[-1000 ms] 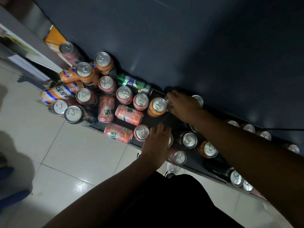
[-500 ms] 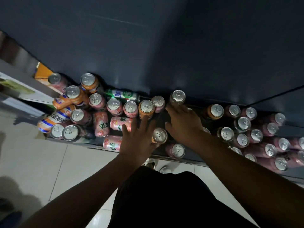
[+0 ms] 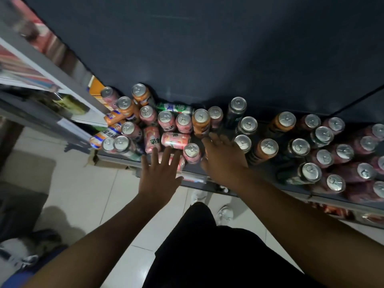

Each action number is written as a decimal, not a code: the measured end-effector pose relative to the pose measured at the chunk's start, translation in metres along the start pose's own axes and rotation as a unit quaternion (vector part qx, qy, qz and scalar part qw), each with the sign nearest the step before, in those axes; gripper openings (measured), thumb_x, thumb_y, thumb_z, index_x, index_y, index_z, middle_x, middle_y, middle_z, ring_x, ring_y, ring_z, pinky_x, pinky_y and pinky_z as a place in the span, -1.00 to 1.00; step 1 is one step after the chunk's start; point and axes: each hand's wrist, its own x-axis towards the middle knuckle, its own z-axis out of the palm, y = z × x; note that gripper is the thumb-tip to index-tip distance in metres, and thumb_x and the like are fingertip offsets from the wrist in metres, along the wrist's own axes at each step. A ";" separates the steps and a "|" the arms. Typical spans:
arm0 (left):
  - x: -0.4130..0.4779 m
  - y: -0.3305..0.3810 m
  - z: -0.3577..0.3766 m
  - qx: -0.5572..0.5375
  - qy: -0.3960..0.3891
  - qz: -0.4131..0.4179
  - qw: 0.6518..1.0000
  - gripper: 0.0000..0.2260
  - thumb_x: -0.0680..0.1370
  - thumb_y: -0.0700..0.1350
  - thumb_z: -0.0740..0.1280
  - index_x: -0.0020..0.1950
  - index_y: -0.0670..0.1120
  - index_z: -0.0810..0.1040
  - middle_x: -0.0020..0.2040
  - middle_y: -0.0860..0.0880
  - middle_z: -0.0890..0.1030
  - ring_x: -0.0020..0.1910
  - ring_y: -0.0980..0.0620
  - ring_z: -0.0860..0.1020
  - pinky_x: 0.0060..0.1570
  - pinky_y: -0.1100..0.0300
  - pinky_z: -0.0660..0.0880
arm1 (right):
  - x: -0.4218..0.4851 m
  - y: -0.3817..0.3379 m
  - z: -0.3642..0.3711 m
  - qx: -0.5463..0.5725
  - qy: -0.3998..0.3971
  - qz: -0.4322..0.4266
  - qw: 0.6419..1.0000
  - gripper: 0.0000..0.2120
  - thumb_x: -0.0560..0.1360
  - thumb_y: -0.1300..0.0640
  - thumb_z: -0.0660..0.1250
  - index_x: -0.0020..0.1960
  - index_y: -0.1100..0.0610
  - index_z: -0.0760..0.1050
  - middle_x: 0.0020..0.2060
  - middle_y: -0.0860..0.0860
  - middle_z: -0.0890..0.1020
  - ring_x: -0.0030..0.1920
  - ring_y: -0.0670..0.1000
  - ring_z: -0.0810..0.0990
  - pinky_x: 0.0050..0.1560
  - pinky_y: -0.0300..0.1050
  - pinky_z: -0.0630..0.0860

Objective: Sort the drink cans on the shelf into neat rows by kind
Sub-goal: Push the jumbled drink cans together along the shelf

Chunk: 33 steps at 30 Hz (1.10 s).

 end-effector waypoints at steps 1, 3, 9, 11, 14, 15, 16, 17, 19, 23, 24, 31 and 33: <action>-0.002 -0.001 0.002 -0.004 -0.008 -0.002 1.000 -0.28 0.42 0.21 0.50 0.48 -0.08 0.47 0.46 -0.19 0.46 0.38 -0.40 0.43 0.25 -0.37 0.42 | -0.001 -0.005 0.001 0.001 0.001 -0.002 1.000 -0.43 0.61 -0.07 0.24 0.55 0.08 0.21 0.56 0.09 0.25 0.51 0.21 0.26 0.40 0.14 0.32; -0.002 -0.005 0.008 -0.013 -0.020 -0.001 1.000 -0.28 0.41 0.21 0.52 0.46 -0.10 0.47 0.44 -0.21 0.48 0.38 -0.41 0.43 0.25 -0.37 0.43 | 0.002 -0.014 0.003 0.009 0.003 -0.003 1.000 -0.44 0.60 -0.07 0.23 0.54 0.07 0.21 0.55 0.07 0.24 0.51 0.20 0.26 0.40 0.14 0.31; 0.023 -0.026 0.034 -0.053 -0.033 0.039 0.997 -0.24 0.20 0.07 0.68 0.32 -0.18 0.59 0.30 -0.27 0.58 0.27 -0.46 0.52 0.13 -0.40 0.52 | 0.033 -0.040 0.017 0.019 -0.033 0.023 0.999 -0.40 0.63 -0.08 0.21 0.58 0.09 0.14 0.58 0.08 0.19 0.53 0.19 0.23 0.40 0.14 0.34; 0.035 -0.039 0.047 -0.069 -0.039 0.057 0.995 -0.24 0.15 0.04 0.69 0.29 -0.17 0.60 0.28 -0.26 0.59 0.25 -0.45 0.54 0.11 -0.40 0.51 | 0.047 -0.047 0.022 0.031 -0.047 0.049 0.997 -0.43 0.62 -0.06 0.24 0.55 0.09 0.19 0.55 0.07 0.24 0.51 0.17 0.27 0.36 0.12 0.38; 0.050 -0.056 0.066 -0.081 -0.059 0.079 0.992 -0.28 0.11 -0.02 0.68 0.24 -0.16 0.63 0.26 -0.25 0.61 0.23 -0.44 0.55 0.08 -0.39 0.54 | 0.062 -0.057 0.031 0.051 -0.063 0.087 0.993 -0.47 0.61 -0.04 0.25 0.51 0.09 0.24 0.46 0.08 0.34 0.44 0.18 0.35 0.27 0.10 0.42; 0.053 -0.060 0.073 -0.082 -0.067 0.088 0.991 -0.28 0.09 -0.05 0.68 0.23 -0.16 0.65 0.25 -0.25 0.62 0.22 -0.44 0.56 0.07 -0.38 0.54 | 0.067 -0.061 0.034 0.051 -0.069 0.093 0.992 -0.47 0.61 -0.03 0.24 0.51 0.10 0.23 0.45 0.09 0.34 0.42 0.19 0.37 0.26 0.10 0.42; 0.056 -0.064 0.079 -0.082 -0.077 0.100 0.989 -0.27 0.07 -0.06 0.68 0.23 -0.17 0.65 0.24 -0.26 0.62 0.21 -0.45 0.57 0.07 -0.38 0.54 | 0.071 -0.065 0.037 0.049 -0.074 0.098 0.991 -0.47 0.61 -0.03 0.23 0.52 0.11 0.23 0.45 0.10 0.34 0.41 0.20 0.37 0.26 0.10 0.41; 0.058 -0.068 0.086 -0.081 -0.090 0.113 0.986 -0.25 0.06 -0.07 0.67 0.24 -0.17 0.65 0.23 -0.27 0.62 0.20 -0.46 0.57 0.08 -0.38 0.54 | 0.076 -0.068 0.038 0.049 -0.078 0.104 0.990 -0.48 0.62 -0.03 0.22 0.51 0.12 0.23 0.45 0.10 0.35 0.40 0.21 0.38 0.27 0.09 0.41; 0.061 -0.075 0.097 -0.080 -0.110 0.134 0.982 -0.26 0.08 -0.10 0.65 0.26 -0.18 0.64 0.22 -0.28 0.62 0.19 -0.46 0.57 0.08 -0.37 0.55 | 0.086 -0.074 0.040 0.054 -0.084 0.116 0.988 -0.48 0.62 -0.04 0.22 0.50 0.13 0.24 0.45 0.11 0.35 0.40 0.22 0.39 0.27 0.09 0.41; 0.062 -0.087 0.117 -0.080 -0.123 0.172 0.974 -0.27 0.06 -0.10 0.65 0.21 -0.20 0.63 0.20 -0.28 0.61 0.12 -0.43 0.59 0.05 -0.24 0.59 | 0.103 -0.079 0.047 0.029 -0.093 0.112 0.989 -0.53 0.62 -0.05 0.21 0.45 0.13 0.29 0.44 0.12 0.39 0.37 0.22 0.43 0.29 0.07 0.37; 0.061 -0.089 0.120 -0.085 -0.127 0.174 0.973 -0.27 0.05 -0.10 0.66 0.20 -0.20 0.63 0.20 -0.28 0.61 0.11 -0.43 0.60 0.04 -0.22 0.60 | 0.107 -0.078 0.048 0.024 -0.093 0.111 0.989 -0.56 0.61 -0.04 0.21 0.42 0.13 0.31 0.41 0.12 0.41 0.36 0.21 0.44 0.27 0.06 0.37; 0.068 -0.085 0.137 -0.081 -0.108 0.179 0.974 -0.61 0.38 -0.18 0.37 0.22 -0.16 0.57 0.19 -0.26 0.64 0.14 -0.42 0.61 -0.05 -0.15 0.63 | 0.134 -0.070 0.064 0.033 -0.123 0.096 0.987 -0.51 0.60 -0.01 0.24 0.48 0.13 0.28 0.49 0.11 0.35 0.42 0.23 0.39 0.35 0.07 0.34; 0.075 -0.080 0.139 -0.086 -0.111 0.184 0.973 -0.58 0.42 -0.18 0.32 0.29 -0.14 0.57 0.22 -0.28 0.62 0.19 -0.43 0.59 -0.04 -0.14 0.63 | 0.142 -0.067 0.070 0.039 -0.129 0.086 0.987 -0.47 0.59 -0.01 0.27 0.51 0.11 0.27 0.51 0.09 0.33 0.43 0.23 0.39 0.35 0.09 0.35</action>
